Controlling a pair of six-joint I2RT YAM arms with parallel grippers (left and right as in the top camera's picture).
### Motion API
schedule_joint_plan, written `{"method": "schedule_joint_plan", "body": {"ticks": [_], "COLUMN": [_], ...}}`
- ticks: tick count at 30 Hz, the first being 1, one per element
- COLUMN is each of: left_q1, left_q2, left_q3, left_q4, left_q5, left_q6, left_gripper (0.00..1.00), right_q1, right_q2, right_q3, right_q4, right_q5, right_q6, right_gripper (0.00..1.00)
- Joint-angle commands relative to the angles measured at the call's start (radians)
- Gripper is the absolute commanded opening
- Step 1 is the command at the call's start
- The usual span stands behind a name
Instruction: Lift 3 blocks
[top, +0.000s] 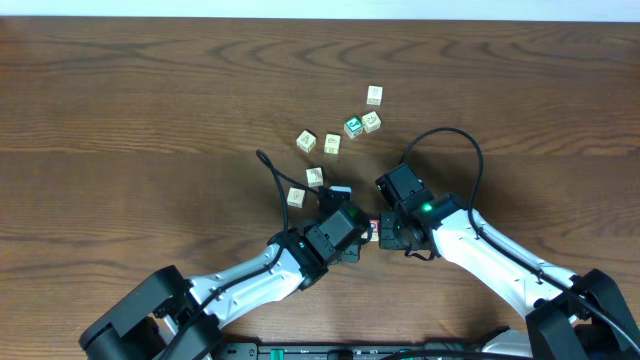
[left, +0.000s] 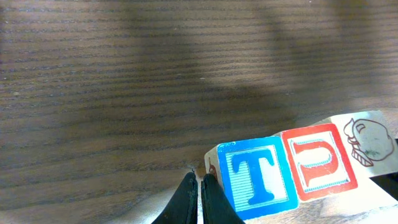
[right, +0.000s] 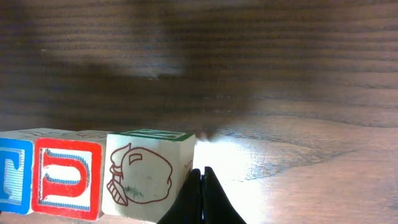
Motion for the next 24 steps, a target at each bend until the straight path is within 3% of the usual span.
{"method": "schedule_joint_plan", "body": {"ticks": [1, 24], "left_q1": [-0.04, -0.04], "left_q2": [0.007, 0.059], "left_q3": [0.029, 0.029], "left_q4": [0.064, 0.072], "left_q5": [0.124, 0.121], "left_q6": [-0.013, -0.013], "left_gripper": [0.07, 0.07], "right_q1": [0.03, 0.03], "right_q2": [0.007, 0.007], "right_q3": [0.008, -0.063], "right_q4": [0.031, 0.098], "right_q5": [-0.179, -0.153], "right_q6": [-0.016, -0.015], "right_gripper": [0.01, 0.01]}}
